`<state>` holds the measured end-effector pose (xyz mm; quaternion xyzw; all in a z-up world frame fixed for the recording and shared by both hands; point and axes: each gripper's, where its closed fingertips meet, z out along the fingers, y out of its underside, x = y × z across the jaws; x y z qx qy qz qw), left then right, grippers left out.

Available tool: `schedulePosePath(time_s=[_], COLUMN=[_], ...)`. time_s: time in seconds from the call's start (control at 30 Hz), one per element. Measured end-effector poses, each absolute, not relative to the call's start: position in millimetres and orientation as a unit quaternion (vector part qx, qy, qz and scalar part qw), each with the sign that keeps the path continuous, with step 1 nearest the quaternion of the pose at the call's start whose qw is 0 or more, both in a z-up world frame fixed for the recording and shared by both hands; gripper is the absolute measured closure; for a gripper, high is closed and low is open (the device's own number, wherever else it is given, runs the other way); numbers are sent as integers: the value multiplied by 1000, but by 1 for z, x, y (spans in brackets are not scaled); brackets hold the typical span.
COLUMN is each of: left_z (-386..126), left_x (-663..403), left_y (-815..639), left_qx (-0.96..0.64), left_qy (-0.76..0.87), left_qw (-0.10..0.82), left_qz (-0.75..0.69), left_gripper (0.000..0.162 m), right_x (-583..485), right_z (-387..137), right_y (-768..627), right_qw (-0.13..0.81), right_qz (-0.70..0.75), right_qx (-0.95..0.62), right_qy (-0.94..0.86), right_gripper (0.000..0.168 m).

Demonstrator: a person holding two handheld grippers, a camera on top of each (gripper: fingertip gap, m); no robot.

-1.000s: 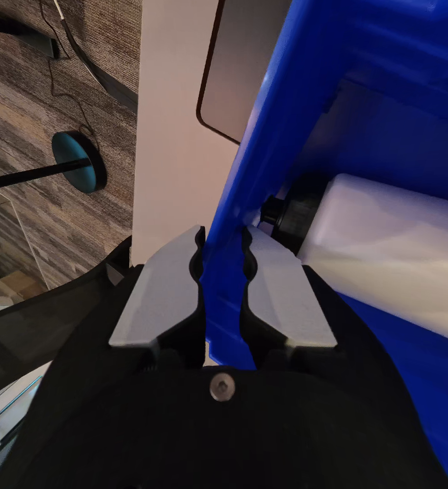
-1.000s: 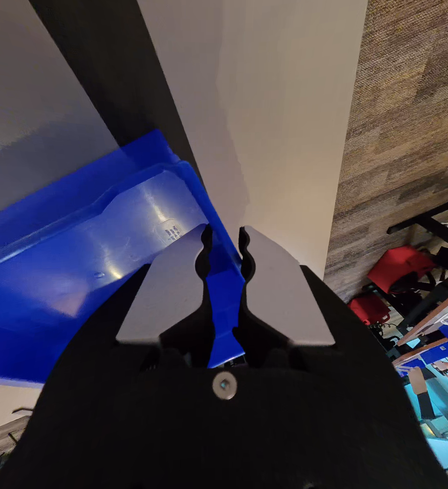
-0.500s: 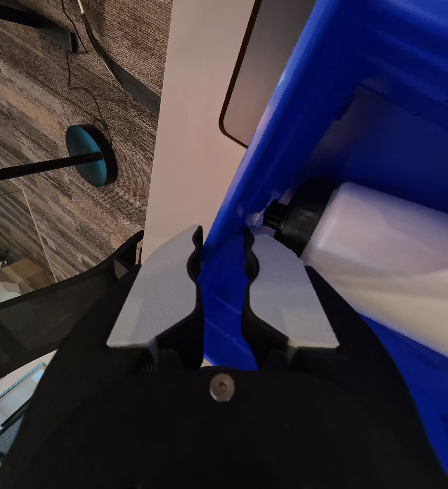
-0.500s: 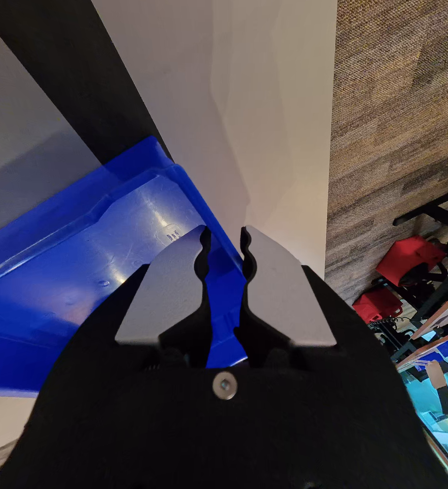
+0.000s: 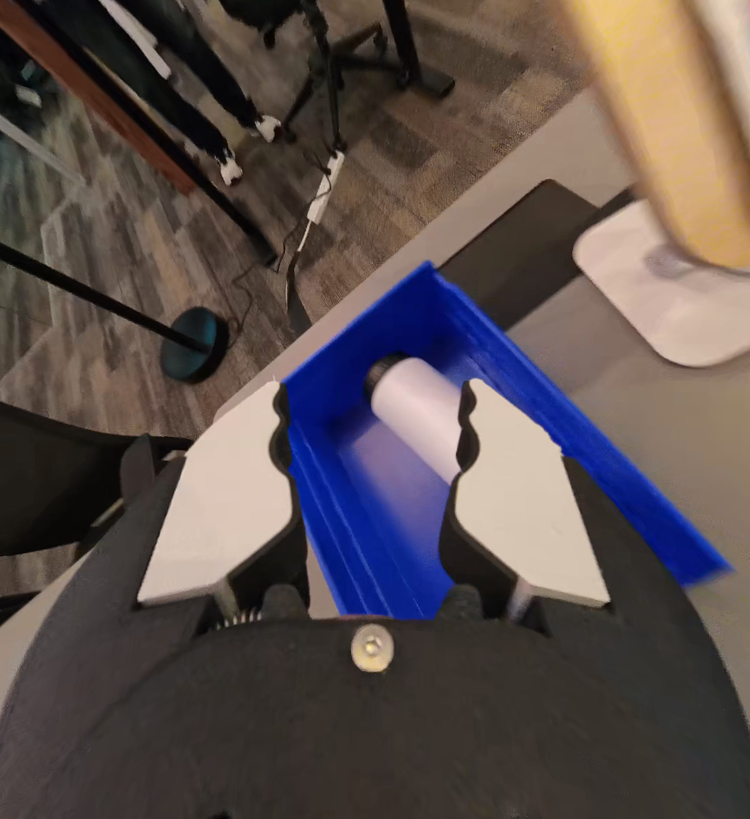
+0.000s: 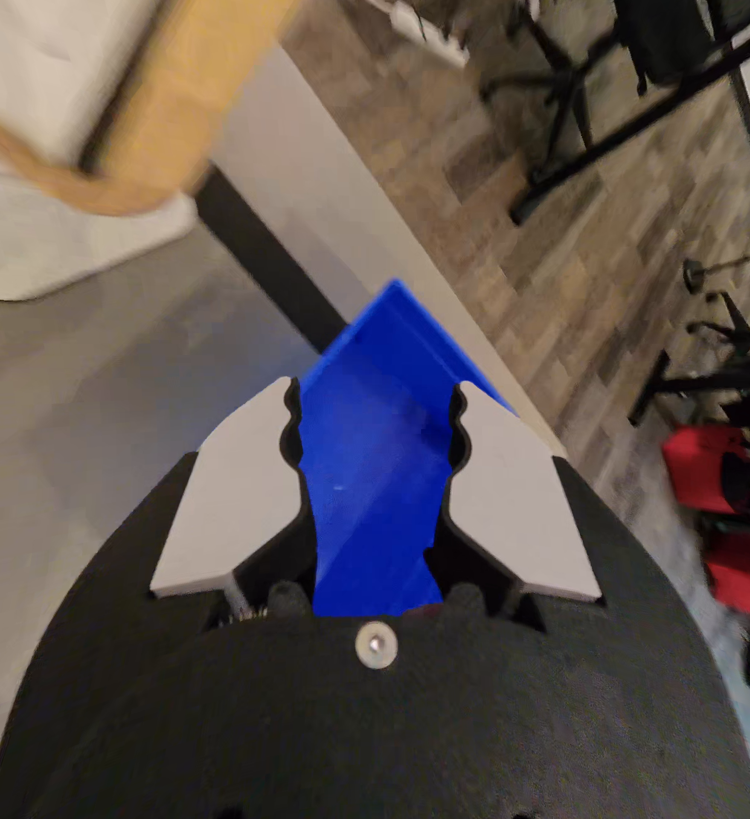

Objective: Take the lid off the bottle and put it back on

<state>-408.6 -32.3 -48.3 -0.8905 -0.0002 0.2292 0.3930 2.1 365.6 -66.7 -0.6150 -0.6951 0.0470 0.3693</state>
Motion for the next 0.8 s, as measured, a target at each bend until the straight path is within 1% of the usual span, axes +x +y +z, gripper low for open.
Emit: schedulePosePath(time_s=[0.07,0.1,0.13,0.23,0.27,0.33,0.37,0.4,0.5,0.57,0.63,0.7,0.8], left_z=[-47,-49,-55,-91,-104,-127,-139,-152,-183,-205,-225,-240,-252], left_x=[-350,-317,-281,-192,-169,-137,-124,-115,-99,-98,-101,-102,-105], left_y=[-46,-46,-44,-27,-18,5,17,28,58,69,72,73,74], left_qx=[-882,-873,-869,-869,-868,-855,-854,-855,-860,-874,-885,-891,-900], left_qy=[44,59,71,88,89,81,84,86,81,71,72,73,78], left_qw=[394,412,434,465,473,504,508,506,501,478,456,445,422], left_qz=[255,255,228,146,120,91,78,71,53,44,55,54,71], left_gripper=[84,84,84,76,72,79,77,74,69,59,57,55,55], right_x=[12,16,19,14,10,-3,-9,-16,-38,-46,-47,-42,-42], right_z=[-71,-76,-82,-102,-110,-129,-142,-155,-190,-213,-237,-259,-263], right_y=[311,284,258,184,163,136,127,122,125,136,142,143,144], right_qw=[371,370,368,359,347,327,312,303,313,330,340,318,319], right_qz=[88,103,118,201,239,296,313,324,333,306,264,242,234], right_qx=[-596,-586,-575,-547,-544,-553,-557,-564,-578,-592,-594,-604,-602], right_qy=[-707,-714,-721,-729,-725,-707,-703,-696,-676,-669,-680,-689,-694], right_gripper=[97,89,85,75,74,81,79,73,68,67,67,60,58])
